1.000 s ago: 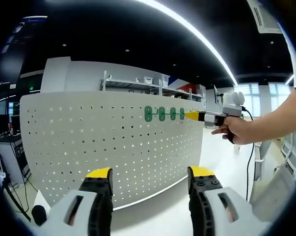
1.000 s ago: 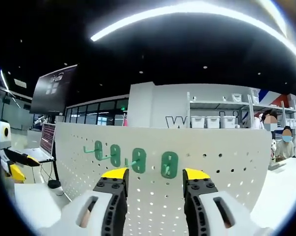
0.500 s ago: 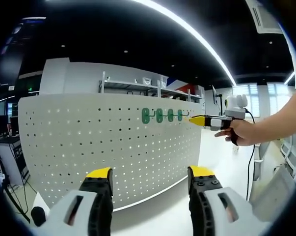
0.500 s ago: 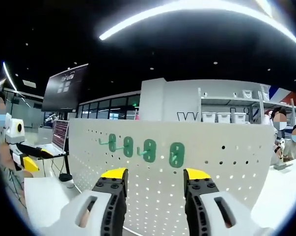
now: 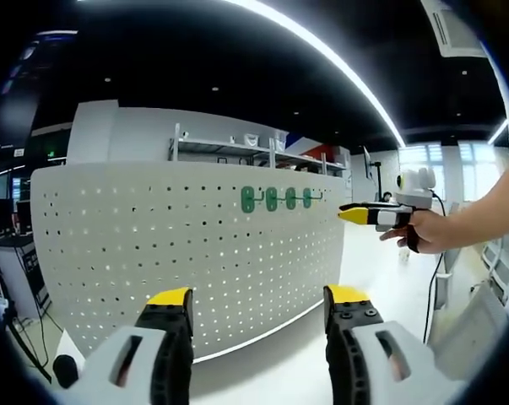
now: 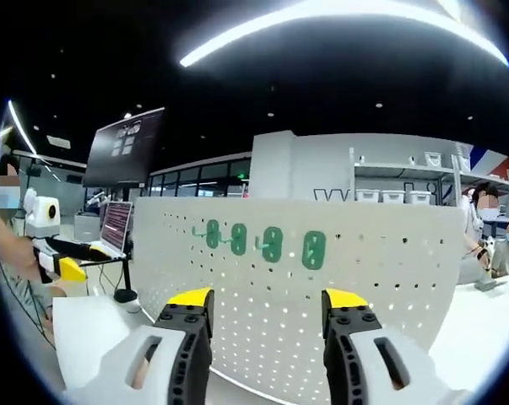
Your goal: Insert the hook assembly into the mounting plate slot until the hook locks in place.
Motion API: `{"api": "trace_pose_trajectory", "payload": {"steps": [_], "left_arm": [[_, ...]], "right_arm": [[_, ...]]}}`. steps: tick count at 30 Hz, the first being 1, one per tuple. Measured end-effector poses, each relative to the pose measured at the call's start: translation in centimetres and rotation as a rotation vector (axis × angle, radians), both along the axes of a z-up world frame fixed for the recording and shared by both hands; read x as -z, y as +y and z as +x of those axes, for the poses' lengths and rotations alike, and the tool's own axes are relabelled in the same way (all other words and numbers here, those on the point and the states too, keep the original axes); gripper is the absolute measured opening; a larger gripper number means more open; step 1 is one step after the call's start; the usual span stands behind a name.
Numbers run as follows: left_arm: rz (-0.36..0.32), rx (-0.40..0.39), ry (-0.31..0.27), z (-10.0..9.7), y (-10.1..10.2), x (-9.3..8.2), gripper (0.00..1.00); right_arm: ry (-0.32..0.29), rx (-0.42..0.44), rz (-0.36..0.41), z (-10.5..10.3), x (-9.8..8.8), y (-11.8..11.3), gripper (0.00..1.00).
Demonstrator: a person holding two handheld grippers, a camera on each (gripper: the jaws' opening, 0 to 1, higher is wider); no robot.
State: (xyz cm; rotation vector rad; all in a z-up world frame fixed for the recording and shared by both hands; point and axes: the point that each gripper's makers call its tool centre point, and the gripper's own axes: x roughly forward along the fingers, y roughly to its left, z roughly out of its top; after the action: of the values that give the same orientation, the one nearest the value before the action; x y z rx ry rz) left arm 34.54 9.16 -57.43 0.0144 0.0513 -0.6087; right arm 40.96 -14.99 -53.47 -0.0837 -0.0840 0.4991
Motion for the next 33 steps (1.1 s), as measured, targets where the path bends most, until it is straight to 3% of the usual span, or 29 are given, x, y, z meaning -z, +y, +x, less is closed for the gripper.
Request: {"api": "trace_pose_trajectory", "payload": {"steps": [11, 33], "left_arm": [[0.005, 0.007, 0.012, -0.6, 0.1, 0.8, 0.65], [0.007, 0.005, 0.020, -1.4, 0.5, 1.6, 0.71]], "right_arm": [[0.025, 0.005, 0.010, -2.3, 1.5, -0.9, 0.51], [0.071, 0.007, 0.055, -6.1, 4.2, -0.5, 0.56]]}}
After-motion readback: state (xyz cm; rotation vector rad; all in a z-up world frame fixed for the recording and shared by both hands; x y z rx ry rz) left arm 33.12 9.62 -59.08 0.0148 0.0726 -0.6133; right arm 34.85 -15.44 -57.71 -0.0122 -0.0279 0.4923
